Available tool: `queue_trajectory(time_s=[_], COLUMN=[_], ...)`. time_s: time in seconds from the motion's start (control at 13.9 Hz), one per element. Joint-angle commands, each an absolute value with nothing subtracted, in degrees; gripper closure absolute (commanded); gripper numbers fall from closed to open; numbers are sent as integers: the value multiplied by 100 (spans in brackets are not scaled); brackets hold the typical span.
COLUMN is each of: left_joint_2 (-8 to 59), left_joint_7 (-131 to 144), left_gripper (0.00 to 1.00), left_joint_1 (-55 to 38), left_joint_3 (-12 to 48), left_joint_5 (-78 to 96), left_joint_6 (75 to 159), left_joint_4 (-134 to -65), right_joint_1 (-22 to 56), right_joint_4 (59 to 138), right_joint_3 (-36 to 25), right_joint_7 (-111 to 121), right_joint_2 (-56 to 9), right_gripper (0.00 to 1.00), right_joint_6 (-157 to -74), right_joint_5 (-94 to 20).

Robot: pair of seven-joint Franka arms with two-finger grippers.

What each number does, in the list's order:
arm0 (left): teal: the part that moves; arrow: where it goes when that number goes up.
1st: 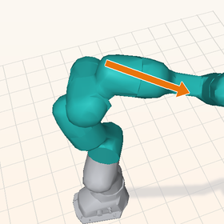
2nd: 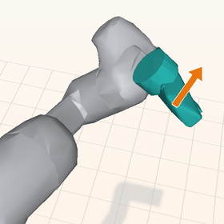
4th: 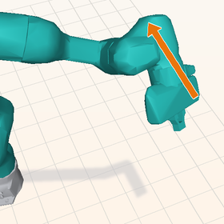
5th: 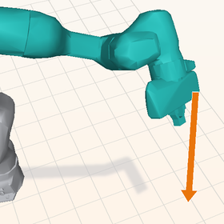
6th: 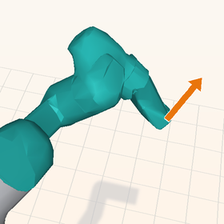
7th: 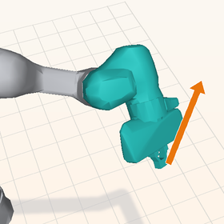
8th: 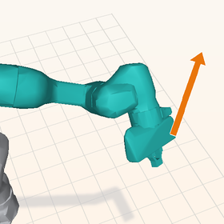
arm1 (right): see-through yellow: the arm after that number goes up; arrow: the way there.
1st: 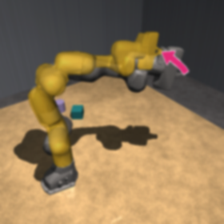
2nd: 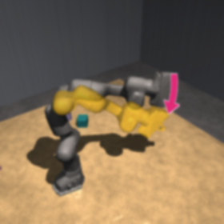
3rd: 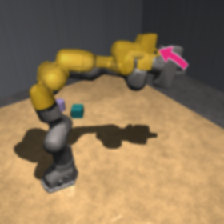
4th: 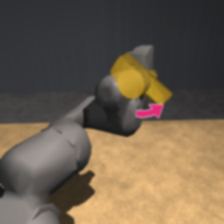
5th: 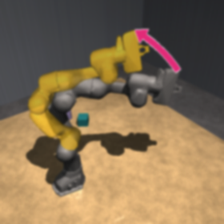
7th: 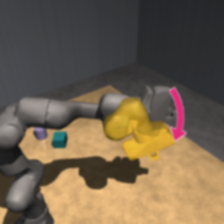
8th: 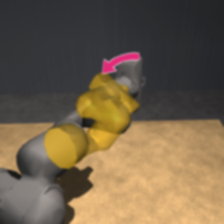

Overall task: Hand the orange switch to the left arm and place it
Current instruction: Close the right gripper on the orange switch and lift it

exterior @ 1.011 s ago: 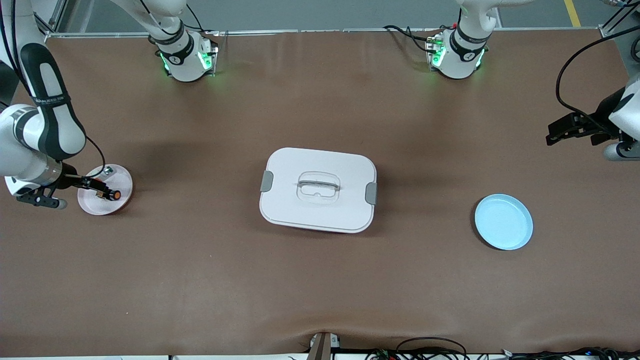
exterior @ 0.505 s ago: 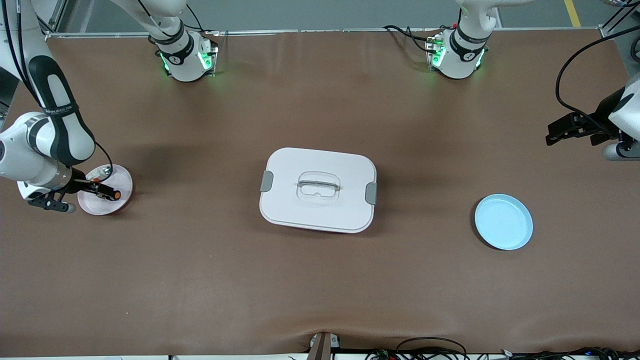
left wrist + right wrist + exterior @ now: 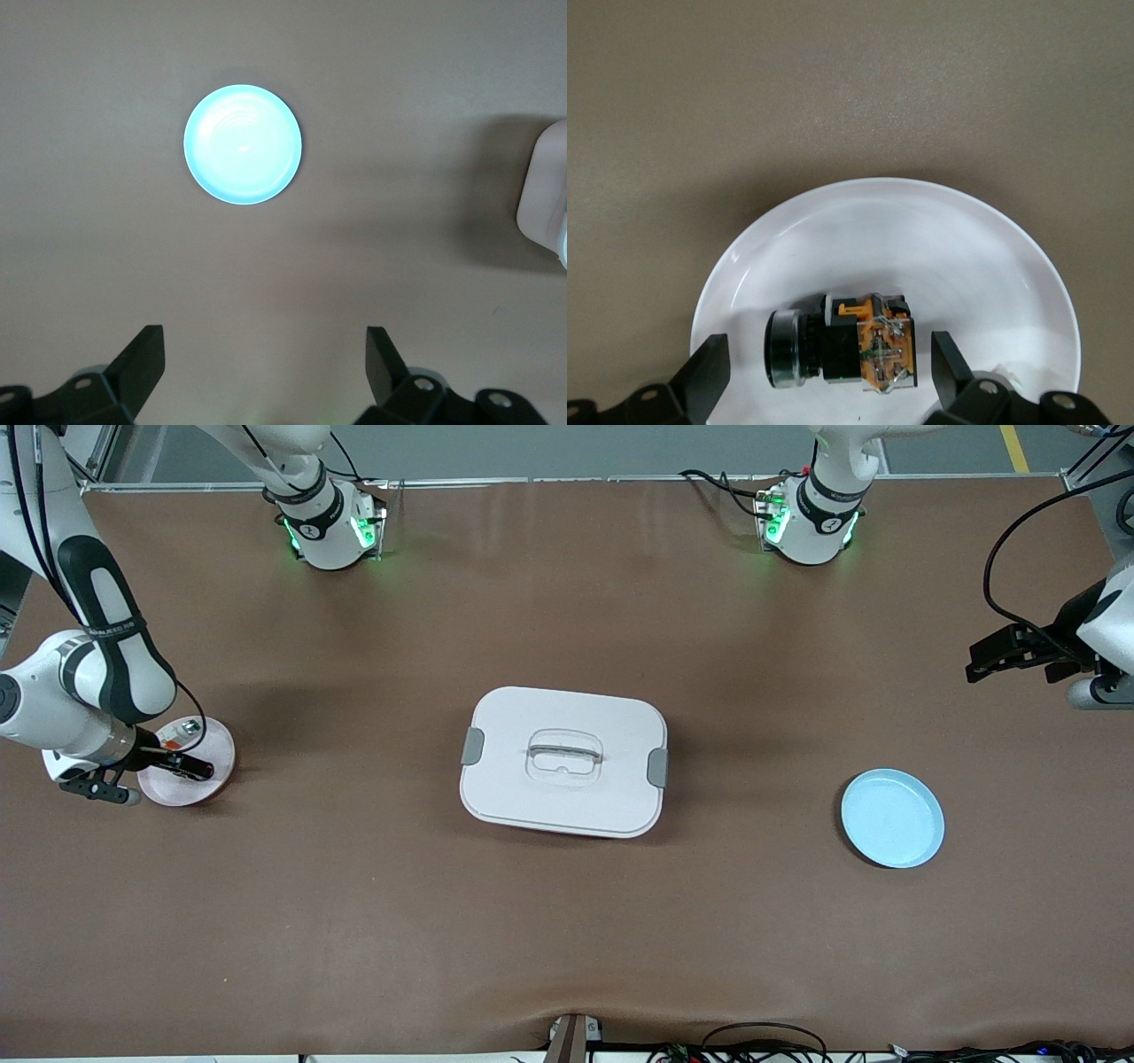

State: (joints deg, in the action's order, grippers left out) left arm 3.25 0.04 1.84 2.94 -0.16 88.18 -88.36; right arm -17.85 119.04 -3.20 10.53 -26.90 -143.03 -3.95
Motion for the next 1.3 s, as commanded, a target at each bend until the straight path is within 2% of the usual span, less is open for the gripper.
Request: queue_trajectory(time_s=[0.0,0.51,0.58,0.79,0.87,1.08,1.23], left_joint_2=[343,351,352,352,352,352,352], left_joint_7=[-26,-26,-26,-26,-26,-26,-26], left_gripper=[0,0,0,0,0,0,0], left_joint_1=[211,220,220,220,220,211,220], left_joint_3=[299,299,299,299,299,299,299], left_joint_5=[70,70,70,70,70,70,70], left_joint_6=[8815,8815,8815,8815,8815,8815,8815], left_joint_4=[-8745,-8745,-8745,-8745,-8745,-8745,-8745], right_joint_1=[-1854,-1863,-1855,-1854,-1846,-1846,-1837], right_joint_4=[11821,11795,11795,11769,11734,11690,11559], right_joint_3=[-255,-255,-255,-255,-255,-255,-255], right_joint_7=[1186,1274,1274,1257,1248,1248,1248], right_joint_2=[-2803,-2909,-2909,-2909,-2909,-2865,-2795], right_gripper=[0,0,6,82,100,100,100], right_joint_6=[-14335,-14335,-14326,-14309,-14282,-14238,-13907], right_joint_5=[-519,-519,-519,-519,-519,-519,-519])
